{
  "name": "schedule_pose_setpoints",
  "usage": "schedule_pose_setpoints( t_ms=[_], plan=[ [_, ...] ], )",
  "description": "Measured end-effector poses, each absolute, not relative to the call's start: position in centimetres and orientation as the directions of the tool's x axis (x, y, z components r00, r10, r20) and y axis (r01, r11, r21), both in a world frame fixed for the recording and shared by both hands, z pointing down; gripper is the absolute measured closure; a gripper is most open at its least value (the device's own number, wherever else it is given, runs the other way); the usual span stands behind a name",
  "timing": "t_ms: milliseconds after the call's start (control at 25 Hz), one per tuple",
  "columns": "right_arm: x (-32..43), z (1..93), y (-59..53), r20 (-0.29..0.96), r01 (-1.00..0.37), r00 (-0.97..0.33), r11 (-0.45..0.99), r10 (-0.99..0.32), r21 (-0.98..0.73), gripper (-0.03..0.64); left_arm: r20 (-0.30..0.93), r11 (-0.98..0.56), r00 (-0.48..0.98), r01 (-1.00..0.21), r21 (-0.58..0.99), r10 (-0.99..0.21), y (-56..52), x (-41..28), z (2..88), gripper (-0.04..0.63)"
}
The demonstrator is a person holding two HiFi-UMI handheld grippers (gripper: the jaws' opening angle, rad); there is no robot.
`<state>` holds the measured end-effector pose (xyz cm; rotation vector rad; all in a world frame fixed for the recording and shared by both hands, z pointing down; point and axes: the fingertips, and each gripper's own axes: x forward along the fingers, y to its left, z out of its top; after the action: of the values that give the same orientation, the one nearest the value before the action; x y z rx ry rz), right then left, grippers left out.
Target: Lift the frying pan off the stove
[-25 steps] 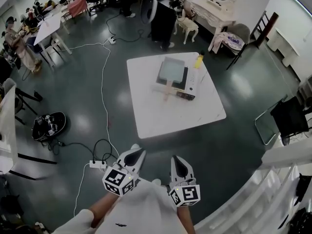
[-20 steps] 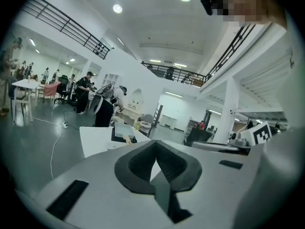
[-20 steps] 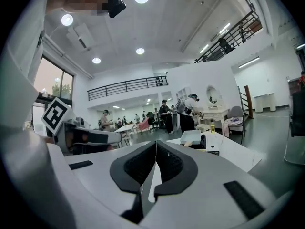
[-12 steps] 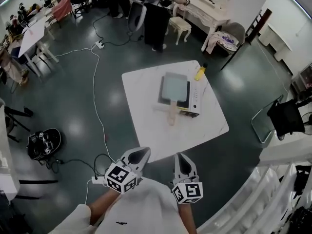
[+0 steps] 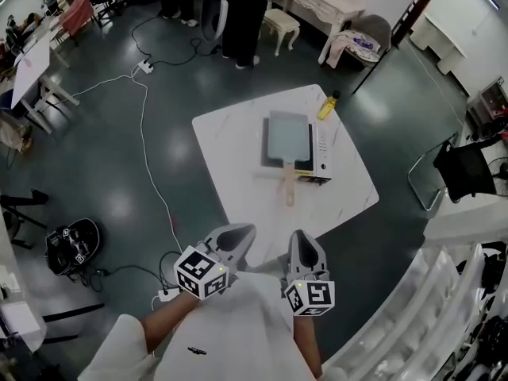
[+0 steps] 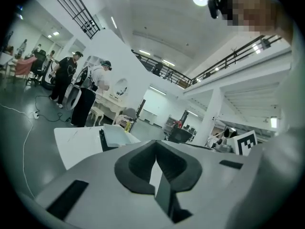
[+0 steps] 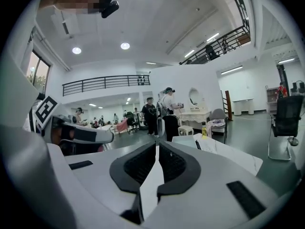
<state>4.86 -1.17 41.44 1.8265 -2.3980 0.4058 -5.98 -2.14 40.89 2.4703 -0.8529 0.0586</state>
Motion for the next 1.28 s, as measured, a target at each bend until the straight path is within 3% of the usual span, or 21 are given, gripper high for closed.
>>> schedule_pose_setpoints(
  t_ms=[640, 760, 1280],
  plan=[
    [5.9, 44.2, -4.4, 0.268, -0.961, -0.258, 0.218, -0.928, -0.17, 0.612, 0.274, -0.593, 0.835, -0.536, 0.6, -0.478, -6.4, -3.4, 44.9, 0.592],
    [5.9, 45.6, -5.5, 0.29, -0.962, -0.261, 0.223, -0.921, -0.157, 0.532, 0.287, -0.555, 0.84, -0.525, 0.645, -0.46, -7.8, -2.5, 46.5, 0.592],
    [7.5, 54.5, -9.7, 0.424, -0.986, -0.166, 0.149, -0.89, -0.072, 0.501, 0.384, -0.487, 0.842, -0.535, 0.691, -0.379, -13.0, 0.7, 54.7, 0.592]
  ],
)
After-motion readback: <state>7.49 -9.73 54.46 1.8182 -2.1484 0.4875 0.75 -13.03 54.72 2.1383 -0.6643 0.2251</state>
